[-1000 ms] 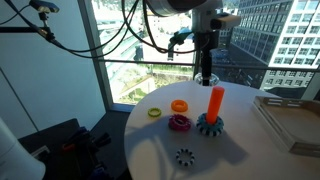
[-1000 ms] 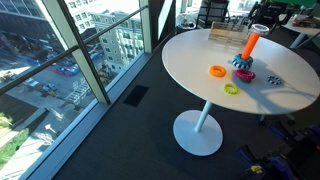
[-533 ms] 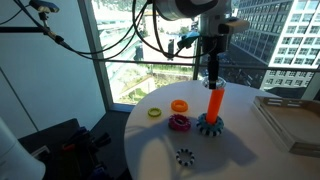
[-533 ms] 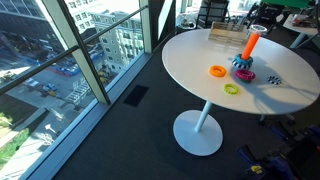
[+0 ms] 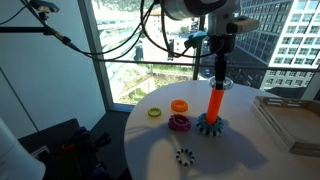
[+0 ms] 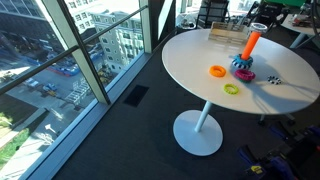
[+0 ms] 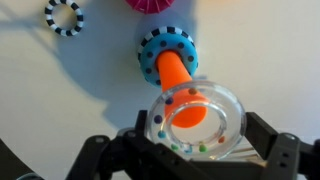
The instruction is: Put the clear ring onto the ring toss
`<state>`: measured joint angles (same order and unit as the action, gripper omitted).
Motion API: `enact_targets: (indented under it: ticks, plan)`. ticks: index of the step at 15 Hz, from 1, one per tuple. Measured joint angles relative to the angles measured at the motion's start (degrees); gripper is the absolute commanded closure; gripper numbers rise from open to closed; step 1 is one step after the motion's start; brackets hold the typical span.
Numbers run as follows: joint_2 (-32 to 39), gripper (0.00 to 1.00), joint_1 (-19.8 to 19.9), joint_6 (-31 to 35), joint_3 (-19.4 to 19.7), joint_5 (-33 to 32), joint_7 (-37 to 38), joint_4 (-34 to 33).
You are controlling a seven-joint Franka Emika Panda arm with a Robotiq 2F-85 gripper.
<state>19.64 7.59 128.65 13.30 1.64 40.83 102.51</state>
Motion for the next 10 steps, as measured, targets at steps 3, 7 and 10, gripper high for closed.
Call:
enact_targets:
  ticks: [3,7,10]
  plan:
    - [0.8,0.3,0.1,-0.8,0.1,0.1,0.0,-0.8]
    - [2.0,0.3,0.2,-0.8,0.1,1.7,0.0,-0.9]
    - [2.8,0.3,0.2,-0.8,0.0,2.6,0.0,-1.0]
